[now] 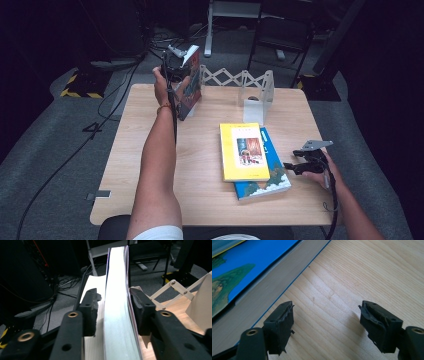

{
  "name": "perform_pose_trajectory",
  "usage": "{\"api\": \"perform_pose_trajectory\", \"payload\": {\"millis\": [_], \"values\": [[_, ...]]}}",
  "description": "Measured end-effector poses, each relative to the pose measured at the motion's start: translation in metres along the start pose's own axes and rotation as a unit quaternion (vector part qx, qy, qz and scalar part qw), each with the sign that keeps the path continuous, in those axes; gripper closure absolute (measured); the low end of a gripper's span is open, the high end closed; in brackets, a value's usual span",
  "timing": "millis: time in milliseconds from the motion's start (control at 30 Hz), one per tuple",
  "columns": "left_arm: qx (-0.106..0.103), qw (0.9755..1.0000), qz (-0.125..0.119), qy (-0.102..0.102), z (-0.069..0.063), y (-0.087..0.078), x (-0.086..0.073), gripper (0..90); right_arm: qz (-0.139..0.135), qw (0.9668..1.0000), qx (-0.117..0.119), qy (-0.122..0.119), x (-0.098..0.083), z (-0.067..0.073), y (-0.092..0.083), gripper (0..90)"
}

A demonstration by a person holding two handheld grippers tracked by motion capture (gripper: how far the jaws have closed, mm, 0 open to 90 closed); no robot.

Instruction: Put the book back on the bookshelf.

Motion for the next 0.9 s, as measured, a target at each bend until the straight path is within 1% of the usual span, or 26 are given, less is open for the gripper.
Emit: {"api": "perform_pose_trajectory", "payload": {"millis": [67, 100, 167, 233, 333, 367, 467, 600, 667, 700, 767, 833, 867, 900], "values": [[-0.003, 1.0000, -0.002, -0.004, 0.001, -0.001, -0.001, 55.6, 0.001, 1.0000, 0.000, -0.001, 0.000, 0.001, 0.000, 27.4], [-0.003, 1.0000, -0.002, 0.000, 0.002, -0.001, -0.001, 54.1, 0.001, 1.0000, 0.001, -0.002, 0.000, 0.001, 0.000, 27.4], [0.004, 1.0000, -0.005, 0.003, 0.004, -0.002, -0.001, 49.6, 0.002, 1.0000, 0.000, -0.002, 0.000, 0.001, 0.000, 27.3], [0.006, 0.9999, -0.006, 0.010, 0.004, -0.005, -0.001, 45.5, 0.002, 1.0000, 0.000, -0.002, 0.000, 0.001, 0.000, 27.4], [-0.010, 0.9998, -0.015, 0.004, 0.004, -0.011, 0.003, 41.6, 0.003, 1.0000, -0.001, -0.003, 0.000, 0.001, -0.001, 27.3], [-0.007, 0.9998, -0.016, 0.008, 0.004, -0.013, 0.003, 41.1, 0.002, 1.0000, 0.000, -0.002, 0.000, 0.000, -0.001, 27.4], [-0.022, 0.9995, -0.018, 0.016, 0.004, -0.020, 0.004, 38.6, 0.002, 1.0000, -0.001, -0.004, 0.000, 0.001, -0.001, 27.4], [-0.027, 0.9992, -0.020, 0.023, 0.004, -0.029, 0.003, 37.7, 0.002, 1.0000, -0.001, -0.004, 0.001, 0.000, -0.001, 27.3], [-0.038, 0.9989, -0.015, 0.022, 0.004, -0.034, 0.001, 34.8, 0.001, 1.0000, -0.002, -0.003, 0.001, 0.000, -0.001, 27.3], [-0.038, 0.9989, -0.015, 0.022, 0.004, -0.034, 0.001, 34.1, 0.002, 1.0000, -0.003, -0.004, 0.001, 0.000, -0.002, 27.3], [-0.044, 0.9986, -0.017, 0.025, 0.002, -0.040, -0.001, 31.9, -0.001, 1.0000, -0.004, -0.003, 0.001, 0.000, -0.002, 27.3], [-0.050, 0.9980, -0.020, 0.032, 0.001, -0.047, -0.002, 30.3, -0.001, 1.0000, -0.004, -0.003, 0.001, 0.000, -0.002, 27.2], [-0.048, 0.9973, -0.027, 0.048, 0.000, -0.052, -0.002, 29.3, -0.001, 1.0000, -0.004, -0.003, 0.001, 0.000, -0.002, 27.2], [-0.052, 0.9966, -0.034, 0.054, -0.001, -0.056, -0.002, 28.2, 0.000, 1.0000, -0.004, -0.003, 0.001, 0.000, -0.003, 27.1]]}}
Point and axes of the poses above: each handheld gripper's, and its own axes: y roughly forward along the jaws, x roughly out of its top, z roughly to its left, the point moved 5 cm from there along y, roughly forward along the jaws, and after that the axes turned 11 degrees about -y, right-handed, at the moved point
